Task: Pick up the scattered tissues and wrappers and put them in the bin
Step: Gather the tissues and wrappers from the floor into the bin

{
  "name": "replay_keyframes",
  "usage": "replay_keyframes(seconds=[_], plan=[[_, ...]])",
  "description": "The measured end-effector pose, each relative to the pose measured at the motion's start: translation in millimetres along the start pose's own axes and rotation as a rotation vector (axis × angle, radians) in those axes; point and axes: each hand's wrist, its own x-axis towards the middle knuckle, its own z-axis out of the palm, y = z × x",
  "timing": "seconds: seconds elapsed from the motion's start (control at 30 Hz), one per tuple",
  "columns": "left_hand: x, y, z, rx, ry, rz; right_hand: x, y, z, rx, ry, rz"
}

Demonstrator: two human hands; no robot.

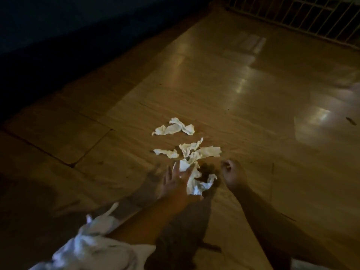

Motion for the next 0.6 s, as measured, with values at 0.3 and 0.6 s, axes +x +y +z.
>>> replay_keyframes(seconds=[0.3, 0.6], plan=[[40.4, -11.8, 34.9, 0.152, -0.127, 0.103, 81.7, -0.8, 48.1, 0.220, -0.071, -0.091], [34.2, -78.2, -3.1, -0.405, 0.577, -0.217, 61.3, -22.4, 88.3, -0.072, -0.299, -0.557]])
